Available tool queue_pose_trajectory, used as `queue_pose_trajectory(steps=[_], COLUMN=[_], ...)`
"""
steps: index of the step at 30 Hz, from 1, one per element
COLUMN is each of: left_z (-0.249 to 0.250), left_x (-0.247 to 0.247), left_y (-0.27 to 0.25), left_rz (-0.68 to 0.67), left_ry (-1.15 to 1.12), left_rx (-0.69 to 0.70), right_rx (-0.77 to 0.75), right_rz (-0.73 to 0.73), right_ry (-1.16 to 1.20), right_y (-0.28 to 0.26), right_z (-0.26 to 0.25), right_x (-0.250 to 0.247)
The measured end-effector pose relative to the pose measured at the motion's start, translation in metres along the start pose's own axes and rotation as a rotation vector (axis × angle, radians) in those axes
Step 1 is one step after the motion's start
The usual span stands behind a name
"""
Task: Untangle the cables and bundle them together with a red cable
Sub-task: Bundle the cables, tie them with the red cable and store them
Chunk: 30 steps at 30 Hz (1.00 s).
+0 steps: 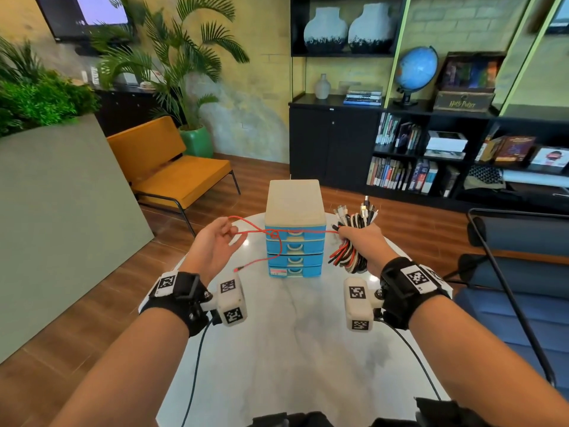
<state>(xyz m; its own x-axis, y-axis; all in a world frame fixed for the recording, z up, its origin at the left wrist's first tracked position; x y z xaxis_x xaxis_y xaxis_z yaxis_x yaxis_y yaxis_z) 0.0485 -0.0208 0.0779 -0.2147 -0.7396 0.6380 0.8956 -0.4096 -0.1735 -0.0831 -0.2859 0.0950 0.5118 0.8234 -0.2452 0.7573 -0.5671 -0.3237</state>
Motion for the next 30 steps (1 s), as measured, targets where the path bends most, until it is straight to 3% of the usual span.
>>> queue_pose_trajectory(steps=[3,6,9,13,17,19,21,25,28,30], left_z=[0.005,0.007,0.009,0.006,0.0,-0.001,0.0,0.001,0.0,-0.001], left_x=[-0.002,0.001,0.004,-0.002,-0.01,-0.016,-0.023,-0.033,-0.027,-0.019], left_y=[-0.001,-0.002,-0.003,0.005,0.011,0.011,0.011,0.01,0.006,0.003], left_rz=[-0.056,-0.183,-0.256,-0.068,0.302,0.372,0.38,0.326,0.251,0.107], left_ry=[0.55,1.184,1.435,1.393,0.79,0.483,0.32,0.452,0.853,1.133], left_rx=[0.003,0.105,0.195,0.26,0.035,-0.041,-0.11,-0.196,-0.172,-0.13], right_rx=[0.012,0.001,0.002,0.016,0.008,0.014,0.021,0.027,0.023,0.003], right_rz=[0.046,0.061,0.07,0.077,0.096,0.1,0.112,0.121,0.098,0.084], right_ry=[0.021,0.025,0.027,0.023,0.031,0.026,0.029,0.025,0.01,0.005], right_y=[0.005,0.007,0.008,0.01,0.012,0.012,0.011,0.01,0.007,0.006], right_z=[0.0,-0.002,-0.003,-0.003,-0.001,0.001,0.002,0.004,0.002,-0.001], right_x=[-0.005,-0.006,-0.003,0.0,-0.003,-0.005,-0.006,-0.007,-0.003,0.002])
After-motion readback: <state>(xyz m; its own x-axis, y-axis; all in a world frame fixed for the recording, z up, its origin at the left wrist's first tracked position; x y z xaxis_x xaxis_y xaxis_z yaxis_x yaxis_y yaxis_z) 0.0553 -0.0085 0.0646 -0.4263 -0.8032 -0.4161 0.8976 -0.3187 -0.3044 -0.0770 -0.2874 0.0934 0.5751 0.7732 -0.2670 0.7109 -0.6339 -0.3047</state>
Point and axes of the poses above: each hand's wrist, its own y-axis towards the middle knuckle, its own x-axis out of the palm, z = x × y, the point moved 1 cm from there along y, towards the middle knuckle, and after that the axes turned 1 degree about -y, right-handed, at the moved point
